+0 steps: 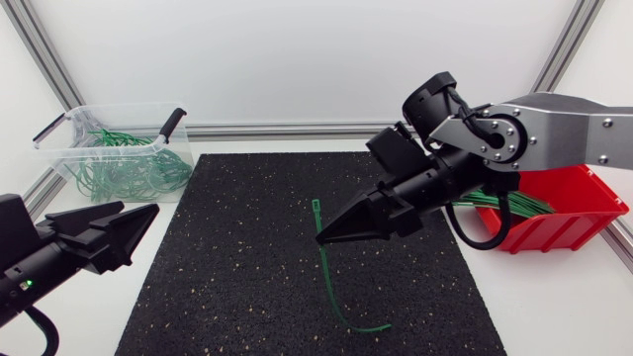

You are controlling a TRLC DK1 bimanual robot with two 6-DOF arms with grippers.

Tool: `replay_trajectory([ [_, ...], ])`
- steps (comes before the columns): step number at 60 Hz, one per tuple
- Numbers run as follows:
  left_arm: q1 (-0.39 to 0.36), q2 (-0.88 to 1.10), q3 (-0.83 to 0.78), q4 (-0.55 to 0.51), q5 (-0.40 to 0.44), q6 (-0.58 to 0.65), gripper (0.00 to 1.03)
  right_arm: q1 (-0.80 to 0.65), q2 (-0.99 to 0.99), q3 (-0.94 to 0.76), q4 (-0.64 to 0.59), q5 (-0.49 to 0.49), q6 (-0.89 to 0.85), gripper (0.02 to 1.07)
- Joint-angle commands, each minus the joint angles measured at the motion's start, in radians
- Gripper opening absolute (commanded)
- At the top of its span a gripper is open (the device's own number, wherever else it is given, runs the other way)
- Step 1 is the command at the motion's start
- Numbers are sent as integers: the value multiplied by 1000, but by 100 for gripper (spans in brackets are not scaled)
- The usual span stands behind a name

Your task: Take a green cable tie from the red box, thread the tail through the head to close it, then place it in the transparent bin on the left.

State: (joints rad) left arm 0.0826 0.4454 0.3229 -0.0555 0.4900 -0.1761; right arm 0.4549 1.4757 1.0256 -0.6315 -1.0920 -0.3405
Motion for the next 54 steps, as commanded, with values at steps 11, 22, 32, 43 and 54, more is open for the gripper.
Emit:
replay_trajectory([
  [11, -115, 162, 153, -9, 117, -48, 97, -27, 29, 10, -10, -45, -20, 8],
  [22, -179, 259, 219, 39, 271, -48, 97, -25, 46, 19, -10, -74, -34, 8],
  [32, -284, 377, 286, 28, 401, -60, 97, -25, 49, 18, -10, -91, -46, 8],
  [43, -399, 490, 341, 28, 432, -60, 98, -27, 49, 14, -10, -123, -54, 8],
  [54, -466, 570, 400, 28, 449, -60, 99, -30, 44, 16, -14, -155, -58, 8],
])
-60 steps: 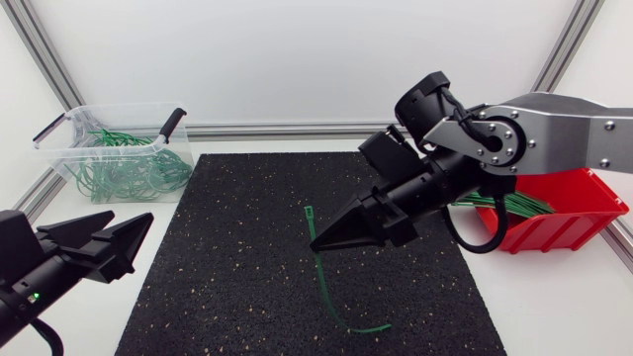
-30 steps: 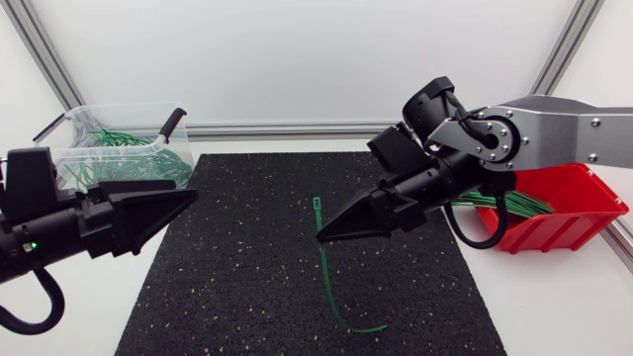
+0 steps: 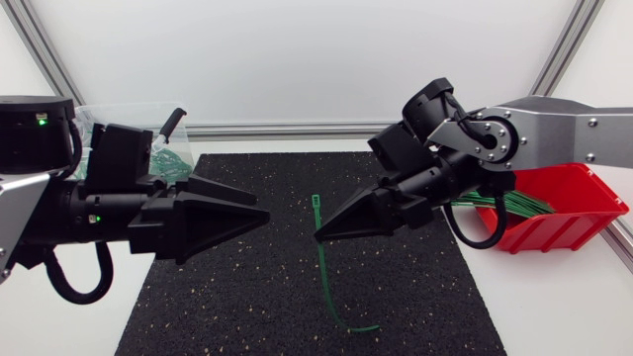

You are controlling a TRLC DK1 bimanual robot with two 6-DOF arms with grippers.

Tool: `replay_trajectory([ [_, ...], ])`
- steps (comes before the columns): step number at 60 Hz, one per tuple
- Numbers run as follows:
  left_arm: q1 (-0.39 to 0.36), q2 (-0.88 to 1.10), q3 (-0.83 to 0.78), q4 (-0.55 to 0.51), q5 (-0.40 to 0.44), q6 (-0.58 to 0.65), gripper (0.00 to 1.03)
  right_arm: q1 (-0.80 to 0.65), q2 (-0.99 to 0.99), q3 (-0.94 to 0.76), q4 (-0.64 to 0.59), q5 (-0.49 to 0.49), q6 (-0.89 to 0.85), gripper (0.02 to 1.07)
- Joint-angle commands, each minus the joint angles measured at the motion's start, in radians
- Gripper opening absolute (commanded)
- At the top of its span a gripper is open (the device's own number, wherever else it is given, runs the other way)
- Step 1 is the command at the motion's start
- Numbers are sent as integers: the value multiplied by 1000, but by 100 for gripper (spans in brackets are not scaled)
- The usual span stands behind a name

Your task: Take a green cable tie from the red box, thread the tail through the head to close it, then place it in the transparent bin on the left.

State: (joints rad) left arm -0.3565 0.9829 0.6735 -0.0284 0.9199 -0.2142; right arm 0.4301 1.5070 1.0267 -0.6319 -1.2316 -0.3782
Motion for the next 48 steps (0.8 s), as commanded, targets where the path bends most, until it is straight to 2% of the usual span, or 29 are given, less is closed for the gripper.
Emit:
replay_trajectory([
  [1, -32, 39, 55, 1, 19, -22, 99, -7, 12, 13, -14, -19, -21, 8],
  [26, -185, 184, 161, 56, 19, -88, 99, -27, -30, 4, -8, -72, -42, 8],
  [37, -194, 235, 172, 85, 19, -109, 97, -27, -50, -5, 0, -74, -47, 8],
  [48, -197, 254, 156, 142, 19, -154, 91, -21, -50, -7, 3, -75, -47, 8],
])
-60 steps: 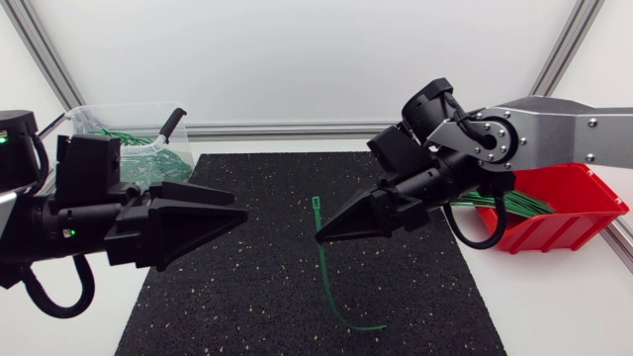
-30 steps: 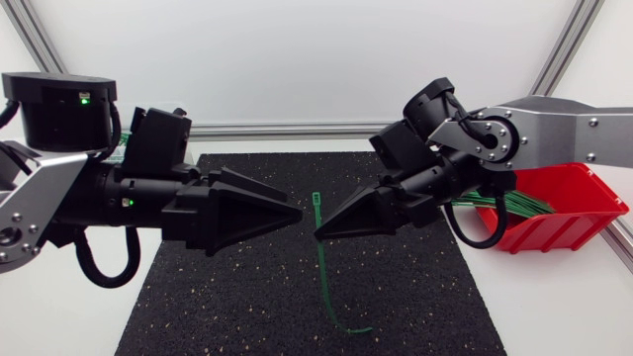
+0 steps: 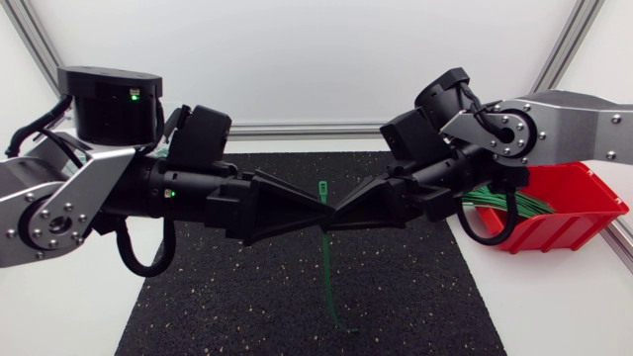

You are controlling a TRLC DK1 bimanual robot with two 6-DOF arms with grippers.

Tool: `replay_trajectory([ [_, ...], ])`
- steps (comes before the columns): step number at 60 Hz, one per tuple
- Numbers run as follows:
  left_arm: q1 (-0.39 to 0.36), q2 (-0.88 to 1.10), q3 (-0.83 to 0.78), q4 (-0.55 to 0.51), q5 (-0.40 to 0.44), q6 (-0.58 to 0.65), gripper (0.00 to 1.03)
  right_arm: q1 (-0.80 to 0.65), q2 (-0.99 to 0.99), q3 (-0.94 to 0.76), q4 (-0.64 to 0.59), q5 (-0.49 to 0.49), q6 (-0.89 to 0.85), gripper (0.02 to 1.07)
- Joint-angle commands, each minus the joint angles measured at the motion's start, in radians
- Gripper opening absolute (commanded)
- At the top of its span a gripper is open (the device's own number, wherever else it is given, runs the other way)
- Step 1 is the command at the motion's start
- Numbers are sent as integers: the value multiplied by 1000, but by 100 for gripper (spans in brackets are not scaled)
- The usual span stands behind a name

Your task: Take a green cable tie from the red box, thread the tail through the head to close it, then place it in the transparent bin on the left.

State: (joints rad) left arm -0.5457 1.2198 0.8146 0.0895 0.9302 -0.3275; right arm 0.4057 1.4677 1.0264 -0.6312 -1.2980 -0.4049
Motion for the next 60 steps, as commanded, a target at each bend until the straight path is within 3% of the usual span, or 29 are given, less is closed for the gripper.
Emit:
replay_trajectory([
  [1, -8, 17, 15, 27, 9, -42, 91, 4, -10, -6, 2, -9, -20, 8],
  [15, -8, 23, 6, 75, 9, -90, 73, -1, -7, -15, 13, -9, -26, 8],
  [34, -10, 41, -15, 151, 9, -143, 41, -18, -26, -31, 39, -9, -20, 8],
  [60, -25, 50, -25, 158, 7, -151, 33, -34, -32, -32, 51, -12, -11, 8],
])
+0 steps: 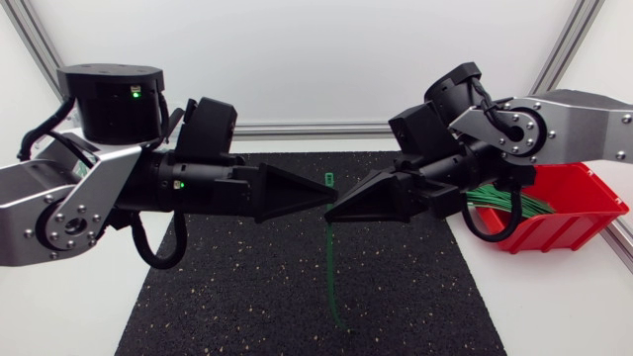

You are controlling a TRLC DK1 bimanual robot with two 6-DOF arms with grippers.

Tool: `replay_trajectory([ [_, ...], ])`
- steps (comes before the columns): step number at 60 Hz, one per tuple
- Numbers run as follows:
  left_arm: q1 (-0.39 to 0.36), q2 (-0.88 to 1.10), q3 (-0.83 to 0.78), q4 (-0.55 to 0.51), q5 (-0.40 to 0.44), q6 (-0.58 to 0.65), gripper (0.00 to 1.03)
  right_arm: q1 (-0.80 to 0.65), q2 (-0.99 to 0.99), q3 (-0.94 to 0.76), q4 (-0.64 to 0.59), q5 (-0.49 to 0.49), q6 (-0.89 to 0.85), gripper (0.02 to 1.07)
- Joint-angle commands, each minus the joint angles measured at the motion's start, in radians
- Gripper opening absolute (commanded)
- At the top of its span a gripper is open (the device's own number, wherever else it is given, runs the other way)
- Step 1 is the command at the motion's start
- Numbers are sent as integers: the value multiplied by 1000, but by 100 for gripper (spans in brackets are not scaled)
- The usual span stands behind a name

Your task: Take a green cable tie from the red box, thread the tail through the head to close it, then place it in the transparent bin on the left.

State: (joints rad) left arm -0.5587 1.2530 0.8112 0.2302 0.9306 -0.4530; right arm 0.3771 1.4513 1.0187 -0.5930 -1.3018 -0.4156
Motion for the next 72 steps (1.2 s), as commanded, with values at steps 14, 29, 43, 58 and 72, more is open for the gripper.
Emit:
replay_trajectory([
  [14, -17, 25, -20, 17, 4, -26, 28, -7, -22, -28, 15, -10, 0, 8],
  [29, -12, 20, -21, 21, -4, -29, 26, -9, -28, -35, 19, -8, 1, 8],
  [43, -9, 19, -26, 23, -4, -32, 20, -18, -45, -39, 25, -10, 8, 8],
  [58, -6, 16, -23, 23, -6, -36, 20, -14, -45, -42, 28, -10, 8, 8],
  [72, -3, 8, -21, 29, -12, -44, 14, -10, -40, -43, 30, -8, 8, 8],
])
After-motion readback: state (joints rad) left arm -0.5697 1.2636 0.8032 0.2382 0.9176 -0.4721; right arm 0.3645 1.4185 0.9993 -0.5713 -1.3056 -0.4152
